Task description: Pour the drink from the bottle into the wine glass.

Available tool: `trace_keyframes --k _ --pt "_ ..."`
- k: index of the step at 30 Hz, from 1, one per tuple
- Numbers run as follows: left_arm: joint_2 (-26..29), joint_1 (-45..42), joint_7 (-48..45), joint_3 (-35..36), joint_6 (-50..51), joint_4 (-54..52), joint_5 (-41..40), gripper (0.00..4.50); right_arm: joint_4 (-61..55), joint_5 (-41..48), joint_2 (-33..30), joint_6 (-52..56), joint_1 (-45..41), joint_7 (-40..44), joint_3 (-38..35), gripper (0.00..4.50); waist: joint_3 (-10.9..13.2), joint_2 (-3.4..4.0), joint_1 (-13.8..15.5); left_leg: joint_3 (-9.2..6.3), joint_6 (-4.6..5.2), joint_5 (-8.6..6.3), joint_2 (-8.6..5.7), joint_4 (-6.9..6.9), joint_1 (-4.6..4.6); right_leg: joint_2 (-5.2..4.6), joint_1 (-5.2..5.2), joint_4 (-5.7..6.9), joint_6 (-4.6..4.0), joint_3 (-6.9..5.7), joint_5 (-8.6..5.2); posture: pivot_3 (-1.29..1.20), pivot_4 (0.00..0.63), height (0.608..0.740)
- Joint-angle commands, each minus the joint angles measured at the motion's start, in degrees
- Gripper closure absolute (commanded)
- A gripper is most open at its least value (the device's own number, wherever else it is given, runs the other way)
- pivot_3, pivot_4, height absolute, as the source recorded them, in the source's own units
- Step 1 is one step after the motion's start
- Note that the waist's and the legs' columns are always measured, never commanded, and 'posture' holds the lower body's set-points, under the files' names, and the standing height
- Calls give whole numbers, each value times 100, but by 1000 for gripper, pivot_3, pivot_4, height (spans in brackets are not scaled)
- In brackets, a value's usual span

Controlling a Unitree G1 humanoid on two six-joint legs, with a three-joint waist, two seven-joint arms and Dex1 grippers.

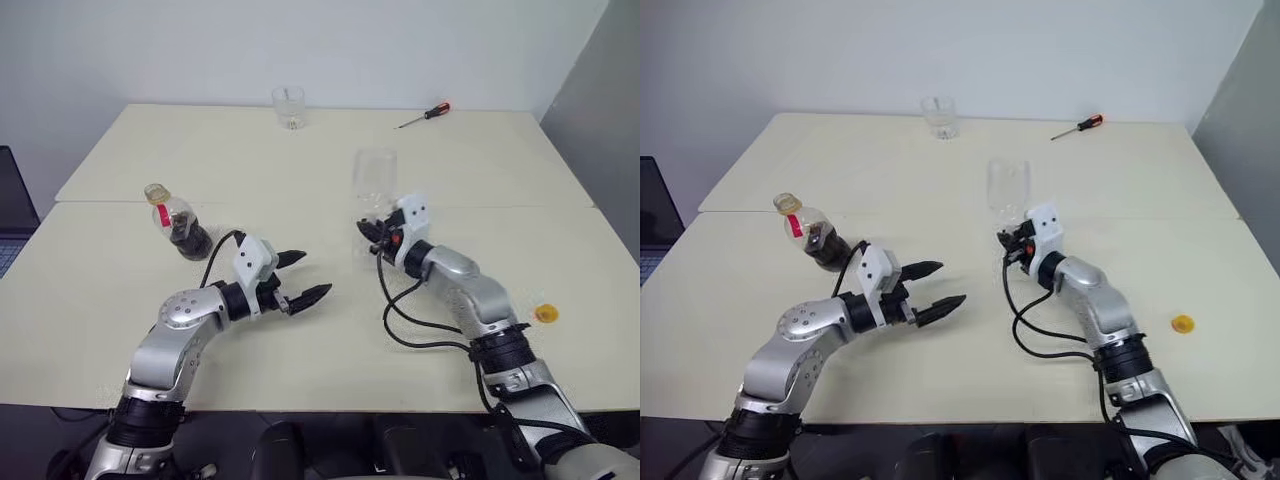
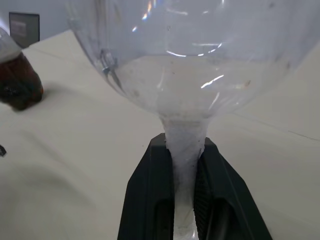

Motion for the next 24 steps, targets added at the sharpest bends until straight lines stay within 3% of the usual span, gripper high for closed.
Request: trace_keyframes --k 1,8,18,24 --pt "26 -69 26 75 30 -260 -120 0 398 -298 322 -870 -280 162 -56 4317 0 0 -6 0 0 0 1 0 1 0 0 1 0 1 0 0 150 740" --pt "-5 -180 58 17 72 -225 -131 0 1595 -718 1049 -1703 -632 11 -145 4317 0 0 -14 0 -1 0 4 -3 1 2 -1 3 -19 2 11 0 150 740" --pt "144 -142 -13 82 128 -270 -182 0 1551 -1190 1301 -1668 -216 316 153 4317 -2 -2 -12 1 -2 0 3 -2 5 0 1 5 -23 2 12 0 150 740" --pt "140 -161 29 41 143 -270 -179 0 1586 -1220 1269 -1599 -218 322 -42 2267 -2 -3 -12 0 -2 0 4 -1 10 1 4 10 -22 0 11 0 150 740"
